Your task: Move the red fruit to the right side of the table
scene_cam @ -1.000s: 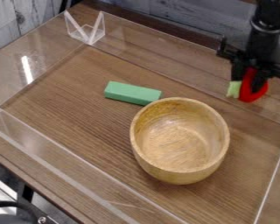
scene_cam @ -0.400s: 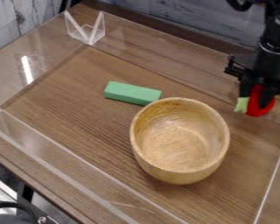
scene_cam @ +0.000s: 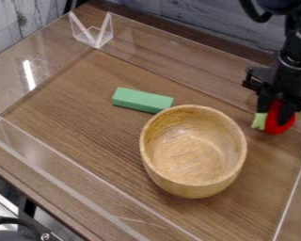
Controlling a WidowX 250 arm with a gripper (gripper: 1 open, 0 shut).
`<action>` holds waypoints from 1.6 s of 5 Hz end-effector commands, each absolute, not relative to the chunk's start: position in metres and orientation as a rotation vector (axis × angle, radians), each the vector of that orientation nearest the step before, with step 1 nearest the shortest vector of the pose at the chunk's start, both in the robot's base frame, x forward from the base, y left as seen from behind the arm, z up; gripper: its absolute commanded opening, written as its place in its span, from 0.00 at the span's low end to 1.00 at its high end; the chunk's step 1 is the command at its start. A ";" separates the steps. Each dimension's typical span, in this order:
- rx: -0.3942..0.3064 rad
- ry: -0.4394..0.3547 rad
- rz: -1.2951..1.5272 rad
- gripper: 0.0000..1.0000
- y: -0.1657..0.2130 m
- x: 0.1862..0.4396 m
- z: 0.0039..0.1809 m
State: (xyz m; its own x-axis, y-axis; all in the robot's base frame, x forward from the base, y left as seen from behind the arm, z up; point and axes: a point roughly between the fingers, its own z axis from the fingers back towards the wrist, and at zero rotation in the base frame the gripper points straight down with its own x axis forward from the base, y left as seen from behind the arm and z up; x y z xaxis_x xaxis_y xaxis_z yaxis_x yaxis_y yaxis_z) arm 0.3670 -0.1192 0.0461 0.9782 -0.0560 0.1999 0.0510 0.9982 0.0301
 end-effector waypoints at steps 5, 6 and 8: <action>0.065 -0.261 -0.121 0.00 -0.114 0.371 0.070; 0.071 -0.273 -0.130 0.00 -0.115 0.372 0.078; 0.076 -0.297 -0.141 0.00 -0.117 0.376 0.092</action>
